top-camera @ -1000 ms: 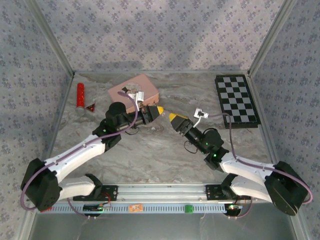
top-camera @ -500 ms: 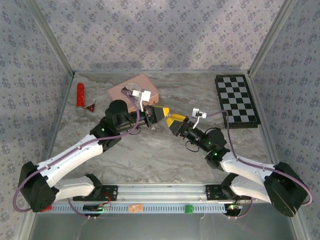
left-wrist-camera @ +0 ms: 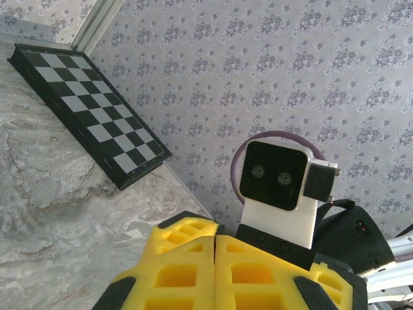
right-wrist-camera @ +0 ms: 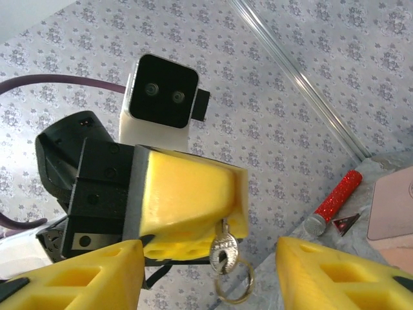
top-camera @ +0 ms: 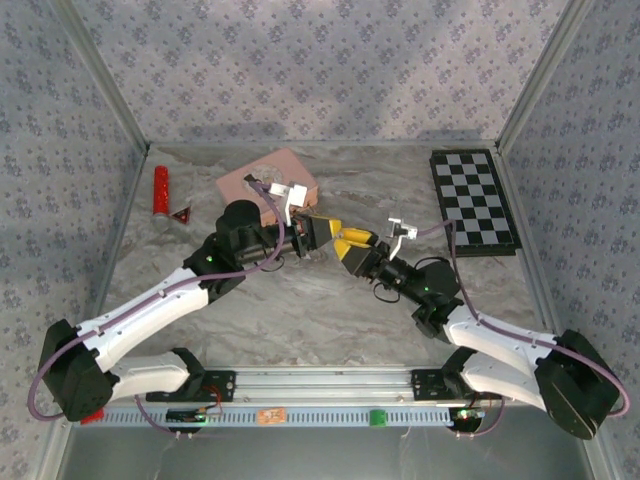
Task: Unlock the padlock with the key
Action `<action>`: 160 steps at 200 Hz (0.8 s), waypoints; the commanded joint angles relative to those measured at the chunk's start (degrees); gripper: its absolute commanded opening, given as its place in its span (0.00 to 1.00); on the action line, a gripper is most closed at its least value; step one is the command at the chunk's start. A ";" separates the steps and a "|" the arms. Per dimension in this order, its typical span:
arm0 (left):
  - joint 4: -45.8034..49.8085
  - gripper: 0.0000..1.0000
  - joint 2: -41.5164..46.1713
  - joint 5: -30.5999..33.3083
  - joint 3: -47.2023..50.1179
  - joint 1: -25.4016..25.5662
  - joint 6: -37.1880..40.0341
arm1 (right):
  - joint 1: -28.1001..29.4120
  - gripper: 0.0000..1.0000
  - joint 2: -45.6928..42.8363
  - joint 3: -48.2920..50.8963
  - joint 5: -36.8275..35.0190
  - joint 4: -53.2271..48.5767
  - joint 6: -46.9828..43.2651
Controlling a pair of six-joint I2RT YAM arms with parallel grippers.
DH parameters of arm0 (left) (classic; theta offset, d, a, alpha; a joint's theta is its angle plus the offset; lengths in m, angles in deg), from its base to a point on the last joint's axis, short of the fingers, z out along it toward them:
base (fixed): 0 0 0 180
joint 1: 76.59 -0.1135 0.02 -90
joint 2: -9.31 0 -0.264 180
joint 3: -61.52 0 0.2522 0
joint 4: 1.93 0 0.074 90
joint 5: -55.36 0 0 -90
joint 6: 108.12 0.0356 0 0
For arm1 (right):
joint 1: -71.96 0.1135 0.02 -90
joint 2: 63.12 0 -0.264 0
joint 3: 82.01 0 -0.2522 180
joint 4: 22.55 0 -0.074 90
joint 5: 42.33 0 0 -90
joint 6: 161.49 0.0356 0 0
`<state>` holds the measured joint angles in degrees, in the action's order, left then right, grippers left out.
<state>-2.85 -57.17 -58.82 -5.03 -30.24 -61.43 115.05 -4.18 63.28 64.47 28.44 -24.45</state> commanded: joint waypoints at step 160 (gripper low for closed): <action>-2.61 0.00 -0.31 0.01 0.06 -0.50 -0.47 | -0.54 0.11 -0.31 -3.13 0.79 -1.01 3.06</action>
<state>-3.77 -57.56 -59.11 -5.03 -30.46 -62.11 114.46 -4.09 62.30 64.84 26.43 -21.76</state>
